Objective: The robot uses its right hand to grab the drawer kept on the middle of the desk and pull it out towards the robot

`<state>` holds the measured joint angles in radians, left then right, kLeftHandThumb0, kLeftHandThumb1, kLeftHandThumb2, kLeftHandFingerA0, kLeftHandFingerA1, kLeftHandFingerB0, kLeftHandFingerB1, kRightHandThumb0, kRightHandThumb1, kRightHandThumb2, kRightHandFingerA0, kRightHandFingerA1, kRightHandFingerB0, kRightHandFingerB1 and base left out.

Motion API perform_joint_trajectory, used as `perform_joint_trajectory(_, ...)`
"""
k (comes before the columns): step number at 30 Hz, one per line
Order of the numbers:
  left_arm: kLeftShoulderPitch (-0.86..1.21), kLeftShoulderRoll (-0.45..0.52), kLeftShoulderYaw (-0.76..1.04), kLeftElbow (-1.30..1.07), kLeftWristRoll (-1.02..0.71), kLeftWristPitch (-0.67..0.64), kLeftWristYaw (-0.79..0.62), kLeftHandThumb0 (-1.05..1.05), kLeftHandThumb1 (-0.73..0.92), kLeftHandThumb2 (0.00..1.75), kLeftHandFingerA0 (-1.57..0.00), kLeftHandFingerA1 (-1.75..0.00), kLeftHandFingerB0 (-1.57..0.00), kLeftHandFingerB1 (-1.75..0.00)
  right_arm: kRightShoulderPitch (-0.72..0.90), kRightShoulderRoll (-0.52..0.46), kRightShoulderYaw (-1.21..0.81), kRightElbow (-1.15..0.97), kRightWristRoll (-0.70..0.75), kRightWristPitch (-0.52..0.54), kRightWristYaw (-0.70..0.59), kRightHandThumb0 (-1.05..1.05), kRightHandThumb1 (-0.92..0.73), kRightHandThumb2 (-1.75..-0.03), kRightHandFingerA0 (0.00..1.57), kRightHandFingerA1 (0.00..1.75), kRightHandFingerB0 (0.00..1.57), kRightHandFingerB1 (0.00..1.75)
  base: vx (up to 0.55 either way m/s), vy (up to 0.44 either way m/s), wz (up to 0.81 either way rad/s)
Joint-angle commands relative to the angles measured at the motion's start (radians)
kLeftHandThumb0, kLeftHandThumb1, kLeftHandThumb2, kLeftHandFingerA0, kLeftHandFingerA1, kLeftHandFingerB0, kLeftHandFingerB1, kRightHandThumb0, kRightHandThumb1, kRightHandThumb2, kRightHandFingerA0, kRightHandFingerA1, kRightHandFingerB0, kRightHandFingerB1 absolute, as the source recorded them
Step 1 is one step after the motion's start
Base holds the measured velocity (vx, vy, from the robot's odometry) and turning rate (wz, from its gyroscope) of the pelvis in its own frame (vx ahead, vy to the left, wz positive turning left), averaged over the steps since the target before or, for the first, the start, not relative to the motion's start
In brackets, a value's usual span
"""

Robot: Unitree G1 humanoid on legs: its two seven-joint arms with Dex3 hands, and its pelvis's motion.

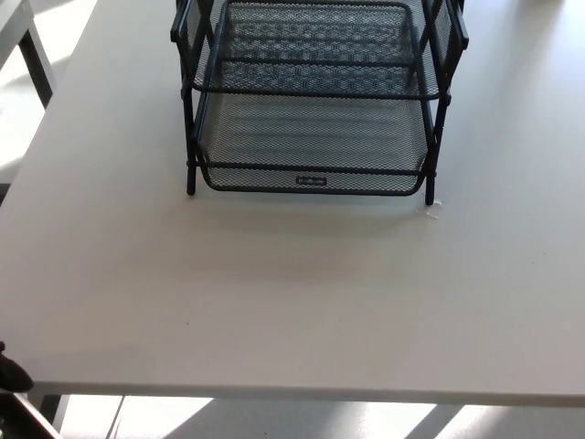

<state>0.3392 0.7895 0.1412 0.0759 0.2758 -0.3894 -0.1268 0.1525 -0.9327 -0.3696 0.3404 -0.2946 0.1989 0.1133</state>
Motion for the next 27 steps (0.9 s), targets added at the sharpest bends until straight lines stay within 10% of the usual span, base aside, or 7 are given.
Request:
perform_joint_trajectory(1, 0.008, 0.021, 0.015, 0.002, 0.027, -0.047, -0.019, -0.29, 0.55, 0.57, -0.81, -0.88, -0.82, -0.56, -0.077, 0.027, -0.132, -0.342, -0.056, 0.083, -0.141, -0.82, -0.65, -0.60, 0.13, 0.84, 0.22, 0.58, 0.00, 0.000, 0.00)
perform_joint_trajectory(7, 0.011, 0.019, 0.016, -0.008, 0.029, -0.027, -0.024, -0.29, 0.55, 0.57, -0.80, -0.86, -0.82, -0.56, -0.207, 0.038, -0.045, -0.499, -0.104, 0.101, -0.121, -0.72, -0.60, -0.59, 0.12, 0.64, 0.18, 0.42, 0.00, 0.000, 0.00)
perform_joint_trajectory(8, 0.011, 0.018, 0.017, -0.006, 0.024, -0.032, -0.026, -0.29, 0.56, 0.57, -0.80, -0.87, -0.81, -0.56, -0.254, 0.008, 0.025, -0.532, -0.146, 0.155, -0.065, -0.75, -0.51, -0.85, 0.09, 0.56, 0.08, 0.47, 0.00, 0.000, 0.00)
perform_joint_trajectory(11, 0.008, 0.016, 0.017, 0.001, 0.019, -0.044, -0.024, -0.30, 0.55, 0.57, -0.81, -0.87, -0.82, -0.56, -0.352, 0.051, 0.121, -0.513, -0.185, 0.086, -0.109, -0.68, -0.59, -0.57, 0.16, 0.49, 0.17, 0.32, 0.00, 0.000, 0.00)
perform_joint_trajectory(13, 0.017, 0.010, 0.018, -0.010, 0.025, -0.028, -0.022, -0.30, 0.56, 0.57, -0.81, -0.87, -0.82, -0.56, -0.425, 0.072, 0.193, -0.493, -0.230, 0.051, -0.134, -0.73, -0.48, -0.84, 0.17, 0.55, 0.12, 0.43, 0.00, 0.000, 0.00)
perform_joint_trajectory(16, 0.018, 0.008, 0.017, -0.009, 0.022, -0.031, -0.024, -0.28, 0.54, 0.57, -0.81, -0.86, -0.83, -0.56, -0.505, 0.113, 0.283, -0.563, -0.266, 0.101, -0.084, -0.65, -0.59, -0.58, 0.17, 0.47, 0.20, 0.31, 0.00, 0.000, 0.00)
perform_joint_trajectory(27, 0.014, 0.006, 0.017, -0.001, 0.038, -0.052, -0.007, -0.29, 0.55, 0.57, -0.82, -0.87, -0.82, -0.56, -0.665, 0.267, 0.533, -0.620, -0.391, 0.054, -0.087, -0.72, -0.60, -0.58, 0.18, 0.44, 0.23, 0.32, 0.00, 0.000, 0.00)
